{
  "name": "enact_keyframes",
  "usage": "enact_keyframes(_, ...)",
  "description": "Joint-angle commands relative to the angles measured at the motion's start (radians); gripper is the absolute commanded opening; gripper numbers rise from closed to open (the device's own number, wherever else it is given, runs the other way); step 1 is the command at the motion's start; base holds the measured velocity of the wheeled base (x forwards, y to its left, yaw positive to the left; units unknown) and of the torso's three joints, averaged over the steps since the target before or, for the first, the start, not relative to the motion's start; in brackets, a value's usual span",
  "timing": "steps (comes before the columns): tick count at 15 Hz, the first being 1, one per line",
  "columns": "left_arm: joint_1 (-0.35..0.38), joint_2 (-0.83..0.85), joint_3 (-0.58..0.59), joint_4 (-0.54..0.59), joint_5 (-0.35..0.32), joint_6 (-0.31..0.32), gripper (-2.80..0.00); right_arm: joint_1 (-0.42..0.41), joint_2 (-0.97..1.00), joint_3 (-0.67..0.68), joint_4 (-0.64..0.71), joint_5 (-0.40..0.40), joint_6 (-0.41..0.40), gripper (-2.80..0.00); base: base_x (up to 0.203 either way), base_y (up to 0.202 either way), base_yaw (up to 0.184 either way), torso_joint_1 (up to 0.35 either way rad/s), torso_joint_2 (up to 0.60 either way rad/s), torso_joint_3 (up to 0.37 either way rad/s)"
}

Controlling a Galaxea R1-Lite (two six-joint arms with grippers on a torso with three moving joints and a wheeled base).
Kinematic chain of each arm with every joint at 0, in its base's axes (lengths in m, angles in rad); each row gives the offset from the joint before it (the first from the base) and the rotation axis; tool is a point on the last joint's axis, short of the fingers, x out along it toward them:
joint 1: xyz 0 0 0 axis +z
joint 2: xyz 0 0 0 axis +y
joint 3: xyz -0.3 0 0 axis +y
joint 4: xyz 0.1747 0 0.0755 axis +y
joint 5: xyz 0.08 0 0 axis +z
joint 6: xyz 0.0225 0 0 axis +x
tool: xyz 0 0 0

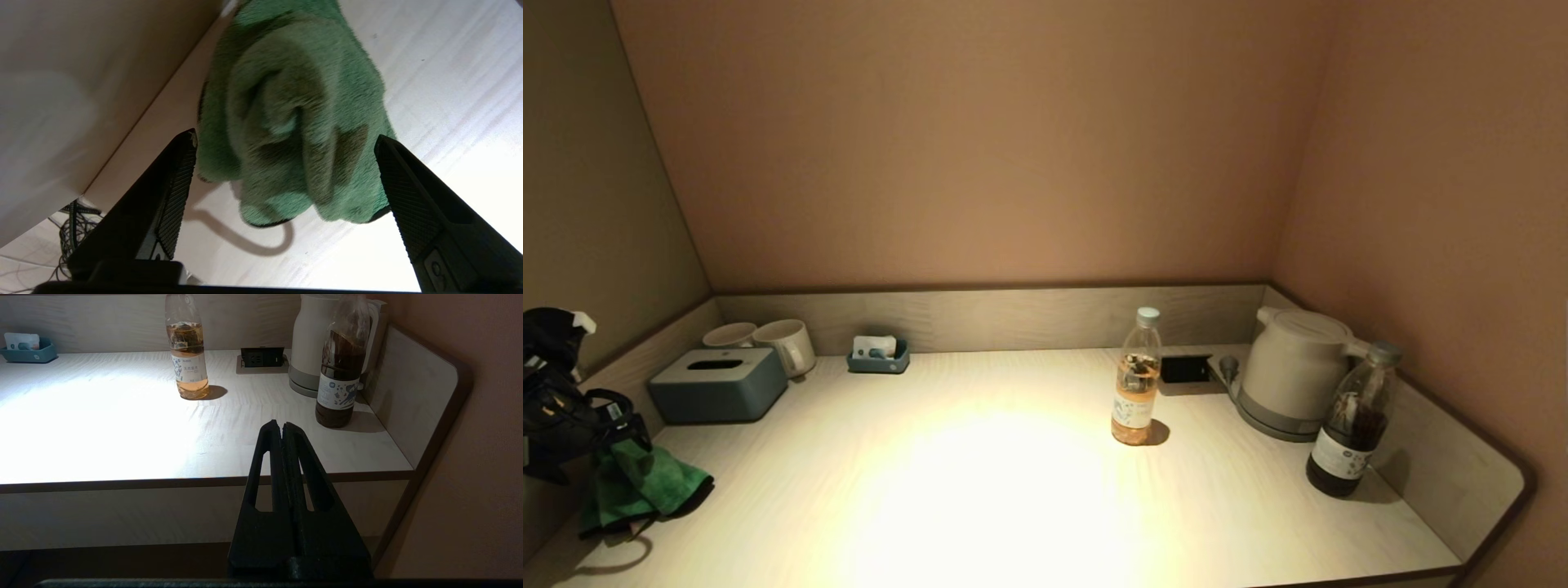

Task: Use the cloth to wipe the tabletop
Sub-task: Pick up the tablecloth

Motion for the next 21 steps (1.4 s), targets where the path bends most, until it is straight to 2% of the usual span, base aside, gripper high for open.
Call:
enact_keyframes(1, -0.002, 0.03, -0.017, 0.003, 0.0, -0.003, 0.0, 0.0, 0.001, 0.0, -0.001, 0.0, 0.0, -2.8, 0.0, 0.0, 0.0, 0.0, 0.0, 0.0)
enact_keyframes(6, -0.011, 0.084, -0.058, -0.002, -0.005, -0.008, 0.0, 0.0, 0.001, 0.0, -0.001, 0.0, 0.0, -2.8, 0.0, 0.0, 0.0, 0.0, 0.0, 0.0)
enact_keyframes(10, -0.02, 0.113, -0.058, -0.062, -0.001, -0.009, 0.0, 0.0, 0.001, 0.0, -0.001, 0.0, 0.0, -2.8, 0.0, 0.0, 0.0, 0.0, 0.0, 0.0)
enact_keyframes(13, -0.023, 0.132, -0.061, -0.064, -0.001, -0.011, 0.0, 0.0, 0.001, 0.0, -0.001, 0.0, 0.0, -2.8, 0.0, 0.0, 0.0, 0.0, 0.0, 0.0)
enact_keyframes(14, -0.023, 0.143, -0.071, -0.064, -0.001, -0.011, -1.03, 0.0, 0.001, 0.0, -0.001, 0.0, 0.0, -2.8, 0.0, 0.0, 0.0, 0.0, 0.0, 0.0)
enact_keyframes(15, -0.023, 0.144, -0.072, -0.064, -0.001, -0.011, -2.8, -0.001, 0.001, 0.0, -0.001, 0.0, 0.0, -2.8, 0.0, 0.0, 0.0, 0.0, 0.0, 0.0)
enact_keyframes(21, -0.047, 0.116, -0.058, -0.064, -0.002, -0.022, -2.8, 0.0, 0.001, 0.0, -0.001, 0.0, 0.0, -2.8, 0.0, 0.0, 0.0, 0.0, 0.0, 0.0)
